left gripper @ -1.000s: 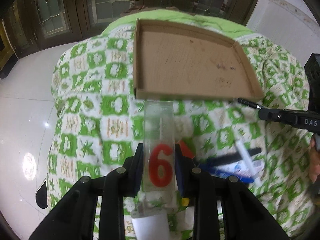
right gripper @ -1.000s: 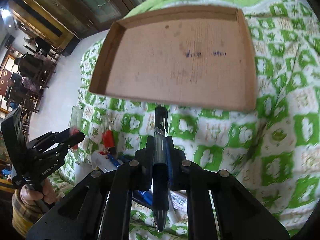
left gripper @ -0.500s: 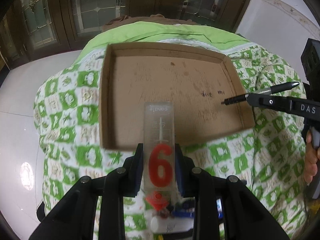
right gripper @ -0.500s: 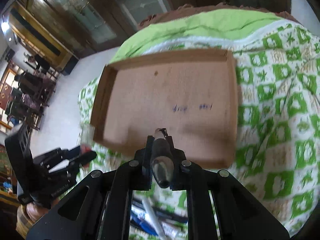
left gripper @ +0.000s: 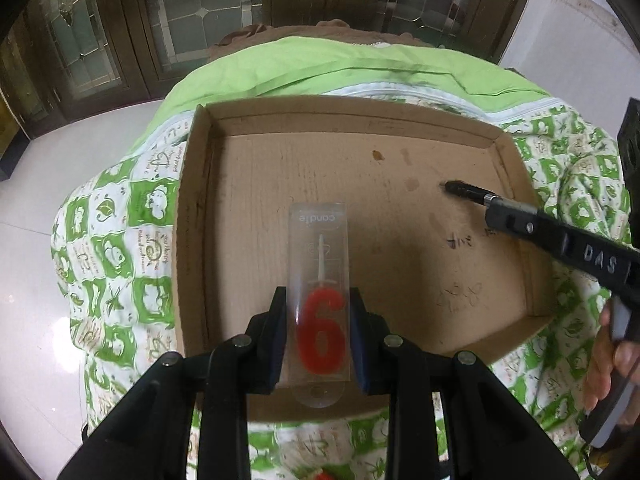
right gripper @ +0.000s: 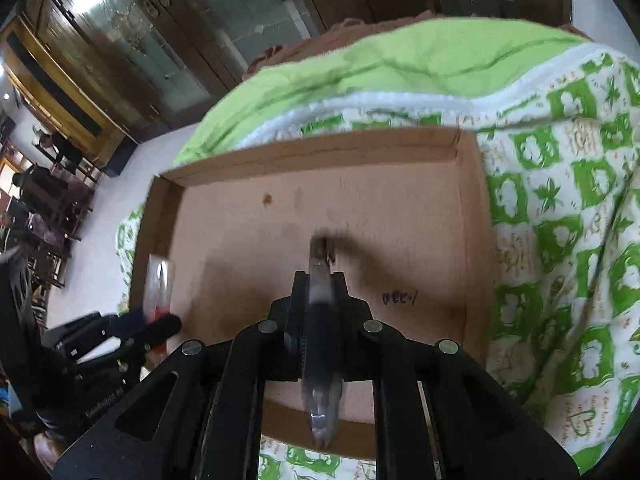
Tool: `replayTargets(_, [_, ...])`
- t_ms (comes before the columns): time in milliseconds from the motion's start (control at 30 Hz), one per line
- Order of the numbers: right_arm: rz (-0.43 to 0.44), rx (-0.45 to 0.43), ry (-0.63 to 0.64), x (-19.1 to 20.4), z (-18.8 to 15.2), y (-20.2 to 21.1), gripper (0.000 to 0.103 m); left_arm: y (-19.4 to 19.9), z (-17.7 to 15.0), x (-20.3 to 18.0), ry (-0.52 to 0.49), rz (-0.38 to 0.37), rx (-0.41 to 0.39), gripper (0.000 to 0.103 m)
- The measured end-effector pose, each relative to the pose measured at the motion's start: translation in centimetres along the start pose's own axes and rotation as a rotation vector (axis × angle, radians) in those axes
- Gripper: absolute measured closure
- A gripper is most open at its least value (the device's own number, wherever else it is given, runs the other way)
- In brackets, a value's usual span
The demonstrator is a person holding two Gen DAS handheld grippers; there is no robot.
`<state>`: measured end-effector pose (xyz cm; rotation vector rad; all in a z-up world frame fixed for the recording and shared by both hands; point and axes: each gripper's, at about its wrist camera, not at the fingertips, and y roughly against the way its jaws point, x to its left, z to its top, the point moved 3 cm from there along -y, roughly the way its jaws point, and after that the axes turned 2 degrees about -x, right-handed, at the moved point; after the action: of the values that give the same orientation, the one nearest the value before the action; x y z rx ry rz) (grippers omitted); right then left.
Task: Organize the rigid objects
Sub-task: 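Carry candle and pen into the cardboard tray and open both grippers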
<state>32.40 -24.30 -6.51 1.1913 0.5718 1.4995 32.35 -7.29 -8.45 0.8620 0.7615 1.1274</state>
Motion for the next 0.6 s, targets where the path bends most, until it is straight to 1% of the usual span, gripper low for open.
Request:
replayTargets(167, [0.001, 0.052, 0.008, -0.3, -1.2, -1.3, 0.093, -0.9, -0.2, 0.2, 0.0, 0.011, 0.012, 0.075])
replayTargets(367, [-0.005, 0.087, 0.009, -0.2, -2.0, -2.0, 0.092, -1.4, -0.8, -0.3, -0.033, 0.023, 0.026, 0.074])
replayTargets(433, [-0.01, 0.095, 0.005, -0.2, -2.1, -2.3, 0.092, -1.6, -0.9, -0.2, -0.03, 0.028, 0.037, 0.071])
replayTargets(467, [-0.016, 0.096, 0.005, -0.2, -2.2, -2.3, 0.092, -1.6, -1.0, -0.2, -0.028, 0.029, 0.042, 0.066])
replayTargets(500, [-0.018, 0.096, 0.005, -0.2, -2.2, -2.4, 0.092, -1.6, -1.1, -0.2, -0.023, 0.036, 0.043, 0.058])
replayTargets(567, [-0.019, 0.098, 0.003, -0.2, -2.4, -2.5, 0.092, -1.3, -1.3, -0.1, -0.021, 0.06, 0.035, 0.049])
replayTargets(600, [-0.021, 0.098, 0.001, -0.2, -2.4, -2.4, 0.092, -1.0, -1.4, -0.1, -0.017, 0.073, 0.025, 0.047])
